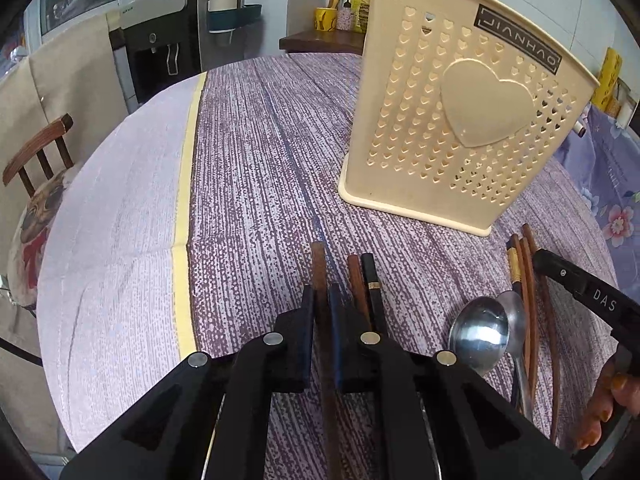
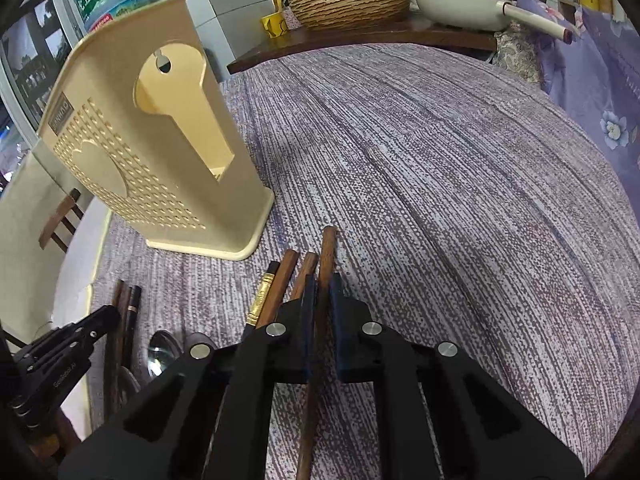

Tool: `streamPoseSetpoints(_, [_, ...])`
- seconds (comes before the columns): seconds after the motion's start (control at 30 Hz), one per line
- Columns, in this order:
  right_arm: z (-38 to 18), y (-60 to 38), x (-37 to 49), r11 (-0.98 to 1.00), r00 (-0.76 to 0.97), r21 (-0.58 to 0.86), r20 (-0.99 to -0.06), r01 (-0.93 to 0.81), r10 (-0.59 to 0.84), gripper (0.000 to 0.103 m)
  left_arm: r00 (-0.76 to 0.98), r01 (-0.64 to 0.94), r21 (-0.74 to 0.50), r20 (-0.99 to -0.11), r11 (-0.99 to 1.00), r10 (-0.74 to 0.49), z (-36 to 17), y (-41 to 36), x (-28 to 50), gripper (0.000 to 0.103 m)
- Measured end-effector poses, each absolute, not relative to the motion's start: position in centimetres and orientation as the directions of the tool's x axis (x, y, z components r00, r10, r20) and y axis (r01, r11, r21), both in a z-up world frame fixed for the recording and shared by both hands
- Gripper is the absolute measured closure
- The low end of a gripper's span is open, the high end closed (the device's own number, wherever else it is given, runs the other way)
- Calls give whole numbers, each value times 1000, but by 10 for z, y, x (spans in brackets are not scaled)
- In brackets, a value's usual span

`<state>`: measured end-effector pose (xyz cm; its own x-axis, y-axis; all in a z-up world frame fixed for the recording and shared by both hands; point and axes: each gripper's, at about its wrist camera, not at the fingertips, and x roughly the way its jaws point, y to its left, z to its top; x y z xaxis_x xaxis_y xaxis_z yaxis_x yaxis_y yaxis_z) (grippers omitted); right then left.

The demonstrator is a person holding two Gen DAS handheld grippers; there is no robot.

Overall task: Organize utensils
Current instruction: 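Close the left gripper on a wooden chopstick while the right gripper closes on another, then lift both chopsticks upright and carry them over the cream utensil holder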

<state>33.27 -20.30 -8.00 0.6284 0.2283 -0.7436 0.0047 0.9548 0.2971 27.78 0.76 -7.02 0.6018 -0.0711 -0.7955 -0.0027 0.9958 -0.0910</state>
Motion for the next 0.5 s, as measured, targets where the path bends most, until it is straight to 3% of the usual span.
streamPoseSetpoints(0.5, [-11,-230,292,874,718,447,-544,-189,434,95,743,86,-168,-646,982,-176,-4,12,253,95])
